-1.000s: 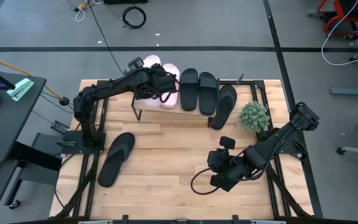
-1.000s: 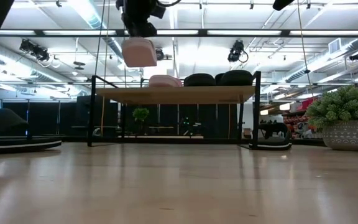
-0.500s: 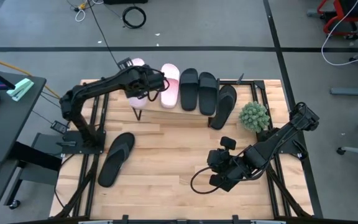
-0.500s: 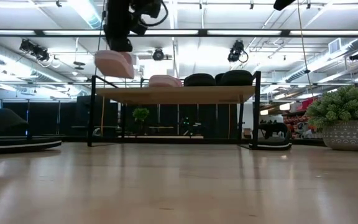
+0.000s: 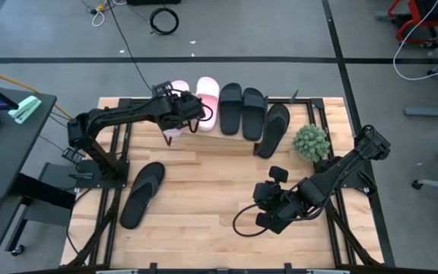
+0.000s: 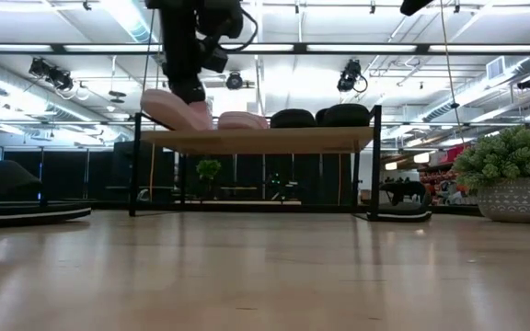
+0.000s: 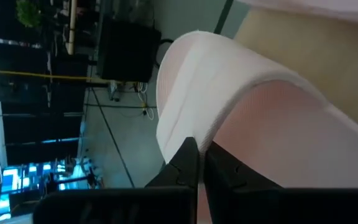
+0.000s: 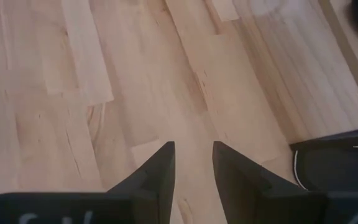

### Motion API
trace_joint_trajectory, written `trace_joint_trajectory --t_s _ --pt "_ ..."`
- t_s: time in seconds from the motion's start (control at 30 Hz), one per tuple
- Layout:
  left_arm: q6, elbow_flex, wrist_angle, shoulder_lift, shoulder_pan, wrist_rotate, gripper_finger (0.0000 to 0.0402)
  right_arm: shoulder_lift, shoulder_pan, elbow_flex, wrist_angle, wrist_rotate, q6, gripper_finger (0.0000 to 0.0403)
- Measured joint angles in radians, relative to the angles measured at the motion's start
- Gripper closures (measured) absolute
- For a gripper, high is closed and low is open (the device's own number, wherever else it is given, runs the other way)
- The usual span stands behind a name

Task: Pick and place slides into the shelf
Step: Put the left pink slide on the shelf, then put the top right flip flop under the shelf

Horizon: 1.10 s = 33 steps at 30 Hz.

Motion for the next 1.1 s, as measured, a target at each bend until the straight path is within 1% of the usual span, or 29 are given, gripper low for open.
trace_joint_trajectory --t_s 0.3,0.5,0.6,0.73,0.87,1.0,1.1 --pt "0.076 -0.001 0.107 0.001 -0.018 0.020 0.0388 0.000 -0.012 0.000 0.000 0.015 -0.008 0.0289" --pt "0.070 -0.002 0.120 0.003 -0.017 0.025 0.0390 0.000 -0.013 0.000 0.000 0.041 -0.021 0.0289" --pt "0.070 -0.002 0.121 0.003 -0.017 0.031 0.0373 0.000 -0.013 0.000 0.000 0.041 -0.052 0.0289" --pt "0.057 -0.002 0.122 0.002 -0.017 0.112 0.0345 0.000 -0.013 0.000 0.000 0.041 -0.059 0.0289" --pt "0.036 -0.001 0.127 0.002 -0.018 0.173 0.0322 0.000 -0.013 0.000 0.000 0.041 -0.060 0.0289" --pt "0.035 -0.001 0.122 0.002 -0.018 0.177 0.0299 0.000 -0.013 0.000 0.000 0.041 -0.060 0.0289" --pt "0.028 -0.001 0.089 0.002 -0.021 0.178 0.0286 0.000 -0.013 0.000 0.000 0.041 -0.060 0.0289"
